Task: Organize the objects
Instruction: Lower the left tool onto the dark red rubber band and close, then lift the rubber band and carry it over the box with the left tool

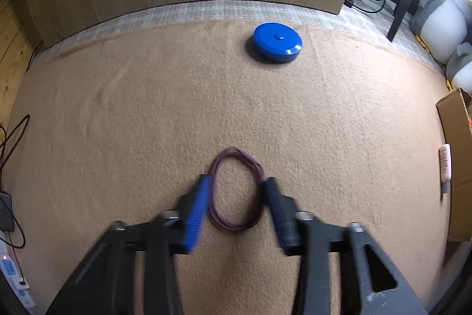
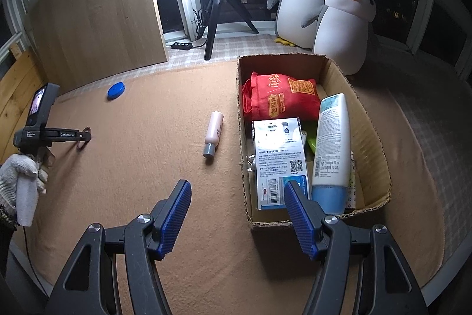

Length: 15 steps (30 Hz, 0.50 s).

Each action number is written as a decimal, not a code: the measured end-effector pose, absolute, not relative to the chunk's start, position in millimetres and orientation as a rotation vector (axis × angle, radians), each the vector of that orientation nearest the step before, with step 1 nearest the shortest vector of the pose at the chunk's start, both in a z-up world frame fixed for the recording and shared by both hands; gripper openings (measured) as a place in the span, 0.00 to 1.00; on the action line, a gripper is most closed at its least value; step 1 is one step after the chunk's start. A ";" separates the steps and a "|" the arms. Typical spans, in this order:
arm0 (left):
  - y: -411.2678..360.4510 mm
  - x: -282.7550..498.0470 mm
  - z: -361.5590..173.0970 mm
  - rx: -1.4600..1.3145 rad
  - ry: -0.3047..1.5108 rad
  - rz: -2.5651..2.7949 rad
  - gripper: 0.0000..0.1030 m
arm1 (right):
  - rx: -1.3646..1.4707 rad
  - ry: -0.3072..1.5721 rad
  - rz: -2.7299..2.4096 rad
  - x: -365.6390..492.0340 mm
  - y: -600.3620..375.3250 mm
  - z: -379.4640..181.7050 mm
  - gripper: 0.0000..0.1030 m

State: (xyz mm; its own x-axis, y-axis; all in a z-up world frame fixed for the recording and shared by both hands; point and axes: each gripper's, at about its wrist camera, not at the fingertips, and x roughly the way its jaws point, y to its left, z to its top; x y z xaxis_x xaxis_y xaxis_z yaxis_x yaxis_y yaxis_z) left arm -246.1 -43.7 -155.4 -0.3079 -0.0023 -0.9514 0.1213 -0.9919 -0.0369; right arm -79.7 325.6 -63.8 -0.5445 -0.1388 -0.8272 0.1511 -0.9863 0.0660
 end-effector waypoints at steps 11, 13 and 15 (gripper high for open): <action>-52.0 -238.6 -153.0 1.779 0.249 -2.524 0.05 | 1.379 0.027 -2.628 -76.4 322.3 -60.6 0.60; -53.1 -231.9 -146.3 1.760 0.261 -2.538 0.05 | 1.372 0.028 -2.633 -76.0 322.7 -59.2 0.60; -53.3 -226.2 -138.5 1.743 0.276 -2.560 0.05 | 1.366 0.027 -2.636 -75.4 323.1 -58.0 0.60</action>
State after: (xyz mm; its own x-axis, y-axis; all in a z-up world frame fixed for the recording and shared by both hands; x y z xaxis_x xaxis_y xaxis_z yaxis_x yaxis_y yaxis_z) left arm -226.2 -53.3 -138.5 -0.3712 0.0733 -0.9257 0.1255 -0.9838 -0.1282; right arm -75.4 323.1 -58.0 -0.5646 -0.1441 -0.8127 0.1610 -0.9850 0.0628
